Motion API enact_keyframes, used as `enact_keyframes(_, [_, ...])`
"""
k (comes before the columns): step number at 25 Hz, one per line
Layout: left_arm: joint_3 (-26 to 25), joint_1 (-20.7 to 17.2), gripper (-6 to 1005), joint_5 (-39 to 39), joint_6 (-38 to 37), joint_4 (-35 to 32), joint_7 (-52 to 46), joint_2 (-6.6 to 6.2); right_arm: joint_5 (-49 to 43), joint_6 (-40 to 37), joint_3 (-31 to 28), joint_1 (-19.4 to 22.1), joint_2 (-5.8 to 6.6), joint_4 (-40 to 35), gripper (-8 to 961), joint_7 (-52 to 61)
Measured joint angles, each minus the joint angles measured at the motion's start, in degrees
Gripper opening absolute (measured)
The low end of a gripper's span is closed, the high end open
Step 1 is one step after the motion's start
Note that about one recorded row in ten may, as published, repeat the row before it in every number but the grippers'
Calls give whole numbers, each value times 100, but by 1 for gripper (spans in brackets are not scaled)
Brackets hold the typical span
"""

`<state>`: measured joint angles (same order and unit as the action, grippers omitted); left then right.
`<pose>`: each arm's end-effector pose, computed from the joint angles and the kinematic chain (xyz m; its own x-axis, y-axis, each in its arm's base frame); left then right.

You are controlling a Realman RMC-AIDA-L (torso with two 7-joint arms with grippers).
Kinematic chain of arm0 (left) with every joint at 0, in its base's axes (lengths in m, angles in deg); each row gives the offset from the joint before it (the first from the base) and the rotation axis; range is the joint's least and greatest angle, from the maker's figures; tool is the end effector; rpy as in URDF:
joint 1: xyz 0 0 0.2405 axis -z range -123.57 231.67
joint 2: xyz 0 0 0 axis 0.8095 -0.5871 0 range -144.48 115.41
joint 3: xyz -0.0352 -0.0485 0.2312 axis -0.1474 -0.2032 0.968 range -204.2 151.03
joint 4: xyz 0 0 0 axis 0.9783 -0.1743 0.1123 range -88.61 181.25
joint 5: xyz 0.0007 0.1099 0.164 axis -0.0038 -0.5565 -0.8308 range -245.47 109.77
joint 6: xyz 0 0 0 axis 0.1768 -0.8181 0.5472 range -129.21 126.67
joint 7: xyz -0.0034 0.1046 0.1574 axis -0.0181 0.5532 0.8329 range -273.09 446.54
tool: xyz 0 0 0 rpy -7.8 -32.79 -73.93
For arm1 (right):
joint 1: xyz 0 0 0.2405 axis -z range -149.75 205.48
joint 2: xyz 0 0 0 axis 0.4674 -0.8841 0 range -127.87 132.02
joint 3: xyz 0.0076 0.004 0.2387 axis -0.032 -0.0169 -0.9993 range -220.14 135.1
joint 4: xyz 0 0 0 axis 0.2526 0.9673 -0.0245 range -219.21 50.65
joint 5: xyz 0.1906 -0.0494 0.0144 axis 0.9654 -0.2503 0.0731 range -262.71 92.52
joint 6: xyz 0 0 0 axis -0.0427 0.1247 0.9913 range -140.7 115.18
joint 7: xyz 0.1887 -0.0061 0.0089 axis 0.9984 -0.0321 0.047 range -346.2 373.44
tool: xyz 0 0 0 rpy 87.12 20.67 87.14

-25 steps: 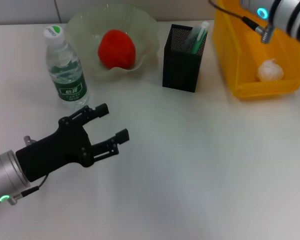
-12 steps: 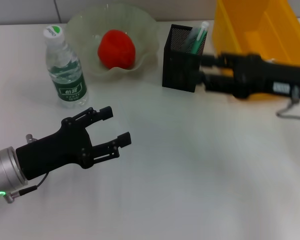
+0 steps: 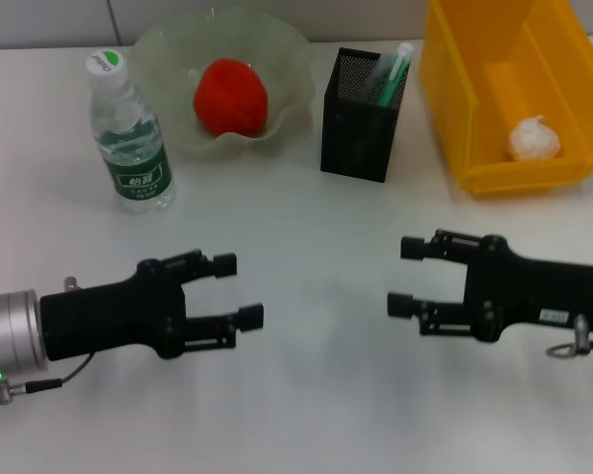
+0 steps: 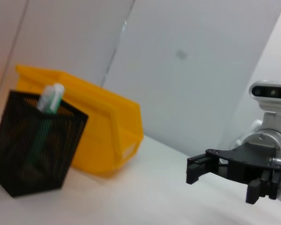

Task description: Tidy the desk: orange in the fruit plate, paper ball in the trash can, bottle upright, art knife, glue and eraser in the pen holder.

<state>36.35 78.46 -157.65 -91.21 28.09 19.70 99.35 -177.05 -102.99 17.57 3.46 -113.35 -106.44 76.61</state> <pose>-0.2448 0.2667 -0.0601 0.6977 0.4177 0.5820 0.4957 -0.8680 0.0286 0.2342 0.2746 -0.0584 0.7443 -0.2999 -0.5967 -0.4041 -0.9136 -0.0449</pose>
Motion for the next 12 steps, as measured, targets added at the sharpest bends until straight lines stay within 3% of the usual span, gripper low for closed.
enact_keyframes(4, [-15, 50, 859, -305, -1, -108, -263, 3, -104, 90, 8, 90, -123, -11, 796, -251])
enact_keyframes(12, [-25, 19, 859, -313, -59, -159, -334, -4, -148, 222, 21, 47, -165, 47, 794, -291])
